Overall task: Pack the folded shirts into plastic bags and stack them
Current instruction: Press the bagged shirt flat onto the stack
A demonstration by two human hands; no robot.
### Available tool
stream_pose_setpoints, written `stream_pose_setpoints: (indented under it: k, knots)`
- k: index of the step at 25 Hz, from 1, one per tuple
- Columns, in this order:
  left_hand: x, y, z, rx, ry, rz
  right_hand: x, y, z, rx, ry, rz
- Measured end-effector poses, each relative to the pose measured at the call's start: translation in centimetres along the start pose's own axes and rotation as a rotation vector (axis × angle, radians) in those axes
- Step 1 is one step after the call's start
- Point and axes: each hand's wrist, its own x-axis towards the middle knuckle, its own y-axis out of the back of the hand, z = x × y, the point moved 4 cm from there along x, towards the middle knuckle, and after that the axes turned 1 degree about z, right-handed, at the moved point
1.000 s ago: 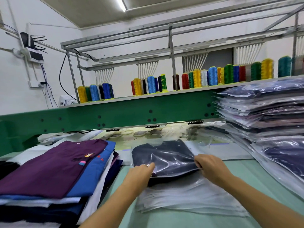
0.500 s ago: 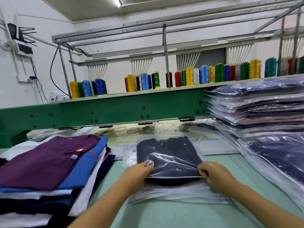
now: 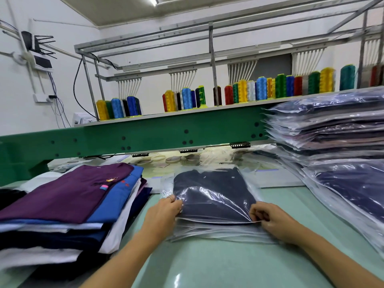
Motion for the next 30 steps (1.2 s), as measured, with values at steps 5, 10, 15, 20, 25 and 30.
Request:
stream_pose_setpoints:
  k: [5, 10, 15, 20, 25, 30]
  knots:
    - [-1.2, -1.7, -0.9, -0.331, 0.029, -0.442, -1.0, 0.6, 0.1, 0.137, -0.095, -0.138]
    - [0.4, -0.3, -1.5, -0.378, 0.117, -0.669, 0.2, 0.0, 0.4, 0.01, -0.266, -0.055]
    - [6.3, 0.0, -0.7, -0.031, 0.193, -0.324, 3.8, 1.6, 0.5, -0.329, -0.409, 0.304]
    - [14.5, -2.9, 1.9, -0.105, 0.253, -0.143, 12.5, 0.5, 0.2, -0.334, -0.25, 0.221]
    - [20.2, -8.9, 2.8, -0.14, 0.295, -0.256, 21.4, -4.3, 2.6, -0.466, -0.29, -0.034]
    - [20.1, -14.1, 1.6, -0.116, 0.345, -0.346, 23.5, -7.8, 6.3, -0.54, -0.309, -0.165]
